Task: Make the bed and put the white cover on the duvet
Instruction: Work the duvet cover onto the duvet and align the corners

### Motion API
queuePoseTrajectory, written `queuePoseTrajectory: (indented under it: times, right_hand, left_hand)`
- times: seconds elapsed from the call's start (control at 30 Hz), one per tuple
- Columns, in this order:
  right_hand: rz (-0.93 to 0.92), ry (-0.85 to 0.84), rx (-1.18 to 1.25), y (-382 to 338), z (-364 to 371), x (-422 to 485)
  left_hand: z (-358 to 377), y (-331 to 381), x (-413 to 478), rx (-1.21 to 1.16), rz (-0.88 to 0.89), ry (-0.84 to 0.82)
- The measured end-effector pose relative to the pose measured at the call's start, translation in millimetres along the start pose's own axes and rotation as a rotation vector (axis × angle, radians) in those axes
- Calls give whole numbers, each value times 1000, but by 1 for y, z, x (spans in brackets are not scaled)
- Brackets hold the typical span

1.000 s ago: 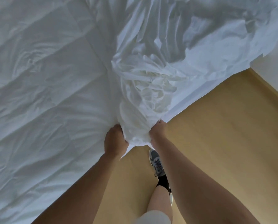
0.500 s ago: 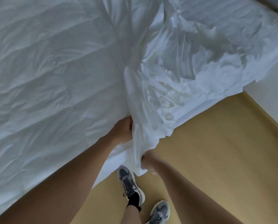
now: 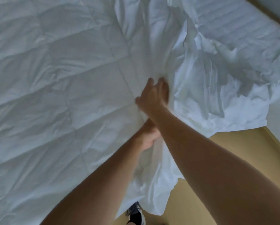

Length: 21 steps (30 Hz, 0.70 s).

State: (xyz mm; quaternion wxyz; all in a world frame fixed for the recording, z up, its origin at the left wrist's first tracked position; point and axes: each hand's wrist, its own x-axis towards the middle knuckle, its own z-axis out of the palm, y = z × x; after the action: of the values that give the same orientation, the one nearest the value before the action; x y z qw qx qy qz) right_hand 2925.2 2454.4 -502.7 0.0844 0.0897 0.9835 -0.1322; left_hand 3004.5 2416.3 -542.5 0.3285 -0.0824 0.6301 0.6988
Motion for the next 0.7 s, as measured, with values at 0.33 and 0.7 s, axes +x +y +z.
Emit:
queuePoseTrajectory:
  times: [0.33,0.7]
  right_hand:
    - [246,135,501,91,-18,106]
    - [1,-2,-75,77,-67,240]
  left_hand:
    - [-33,66,103,-184,-42,192]
    - [-33,167,245,-9,-258,439]
